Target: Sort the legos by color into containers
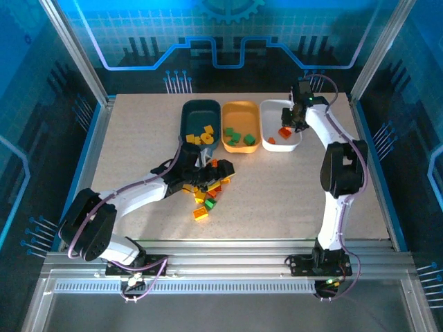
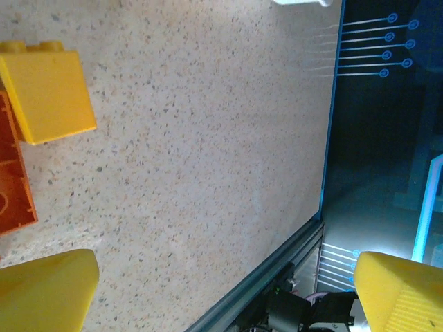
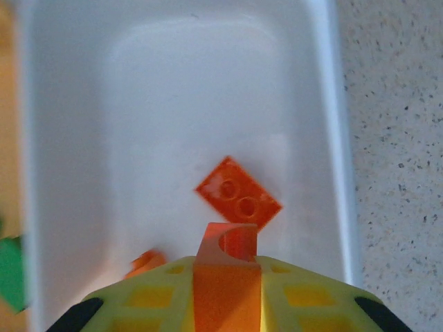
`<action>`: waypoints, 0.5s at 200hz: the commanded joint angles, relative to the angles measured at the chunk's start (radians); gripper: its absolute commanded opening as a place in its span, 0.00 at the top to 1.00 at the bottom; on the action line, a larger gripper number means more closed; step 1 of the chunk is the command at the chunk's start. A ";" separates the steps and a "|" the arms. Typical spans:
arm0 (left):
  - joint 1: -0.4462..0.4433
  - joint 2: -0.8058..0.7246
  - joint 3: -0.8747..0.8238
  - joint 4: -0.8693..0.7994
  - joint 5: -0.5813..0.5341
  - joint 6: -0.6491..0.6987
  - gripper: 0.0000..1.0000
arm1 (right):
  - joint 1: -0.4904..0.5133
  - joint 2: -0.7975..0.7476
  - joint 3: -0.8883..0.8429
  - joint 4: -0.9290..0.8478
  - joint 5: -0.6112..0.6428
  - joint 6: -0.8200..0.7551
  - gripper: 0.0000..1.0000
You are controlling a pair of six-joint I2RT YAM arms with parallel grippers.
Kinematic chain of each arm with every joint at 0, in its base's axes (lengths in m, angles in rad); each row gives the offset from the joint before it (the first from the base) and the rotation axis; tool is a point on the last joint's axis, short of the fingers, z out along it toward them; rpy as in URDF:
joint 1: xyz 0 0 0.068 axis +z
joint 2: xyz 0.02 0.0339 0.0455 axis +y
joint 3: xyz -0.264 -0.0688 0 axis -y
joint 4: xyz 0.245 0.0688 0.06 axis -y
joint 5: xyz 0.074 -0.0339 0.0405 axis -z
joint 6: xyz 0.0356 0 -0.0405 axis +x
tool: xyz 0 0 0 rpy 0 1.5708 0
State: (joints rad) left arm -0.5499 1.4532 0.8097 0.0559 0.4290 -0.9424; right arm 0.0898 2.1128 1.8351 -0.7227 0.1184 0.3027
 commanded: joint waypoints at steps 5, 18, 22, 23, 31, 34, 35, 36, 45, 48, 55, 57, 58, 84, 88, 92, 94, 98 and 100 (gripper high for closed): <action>0.006 0.013 0.069 -0.013 -0.006 0.025 0.03 | 0.000 0.057 0.072 -0.100 -0.077 0.016 0.72; 0.007 0.011 0.075 -0.026 -0.008 0.032 0.03 | -0.009 0.058 0.089 -0.112 -0.088 0.023 0.64; 0.008 0.008 0.077 -0.029 -0.010 0.035 0.03 | -0.012 0.054 0.094 -0.115 -0.094 0.025 0.60; 0.007 0.008 0.077 -0.029 -0.009 0.035 0.03 | -0.013 0.053 0.094 -0.115 -0.095 0.025 0.59; 0.007 0.002 0.078 -0.035 -0.012 0.038 0.03 | -0.014 0.035 0.090 -0.110 -0.102 0.024 0.55; 0.007 -0.001 0.077 -0.038 -0.013 0.038 0.03 | -0.015 0.026 0.088 -0.108 -0.103 0.024 0.54; 0.007 -0.002 0.078 -0.038 -0.013 0.038 0.03 | -0.015 0.022 0.086 -0.107 -0.103 0.024 0.53; 0.008 -0.003 0.078 -0.039 -0.013 0.038 0.03 | -0.014 0.019 0.085 -0.107 -0.104 0.024 0.53; 0.007 -0.012 0.078 -0.045 -0.017 0.040 0.02 | -0.014 -0.015 0.071 -0.101 -0.110 0.025 0.50; 0.008 -0.017 0.077 -0.047 -0.019 0.041 0.02 | -0.015 -0.025 0.065 -0.098 -0.111 0.025 0.50; 0.008 -0.028 0.075 -0.054 -0.023 0.043 0.02 | -0.012 -0.060 0.044 -0.091 -0.114 0.030 0.49; 0.010 -0.031 0.074 -0.055 -0.025 0.044 0.02 | -0.010 -0.071 0.038 -0.089 -0.114 0.030 0.49; 0.010 -0.033 0.074 -0.057 -0.025 0.044 0.02 | -0.009 -0.075 0.033 -0.086 -0.115 0.031 0.49; 0.028 -0.094 0.052 -0.097 -0.056 0.060 0.02 | 0.045 -0.253 -0.139 -0.010 -0.113 0.051 0.49; 0.035 -0.106 0.045 -0.105 -0.065 0.063 0.02 | 0.067 -0.282 -0.177 0.007 -0.115 0.055 0.48; 0.041 -0.119 0.039 -0.112 -0.073 0.064 0.02 | 0.088 -0.309 -0.213 0.023 -0.115 0.060 0.48; 0.046 -0.126 0.034 -0.118 -0.078 0.065 0.02 | 0.101 -0.323 -0.232 0.031 -0.112 0.061 0.48; 0.055 -0.141 0.026 -0.125 -0.087 0.064 0.01 | 0.129 -0.345 -0.268 0.047 -0.110 0.063 0.48; 0.061 -0.148 0.020 -0.128 -0.091 0.063 0.01 | 0.144 -0.357 -0.285 0.055 -0.106 0.064 0.47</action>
State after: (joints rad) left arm -0.5312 1.4014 0.8612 -0.0116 0.3965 -0.9131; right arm 0.1112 1.9129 1.6905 -0.7395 0.0338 0.3363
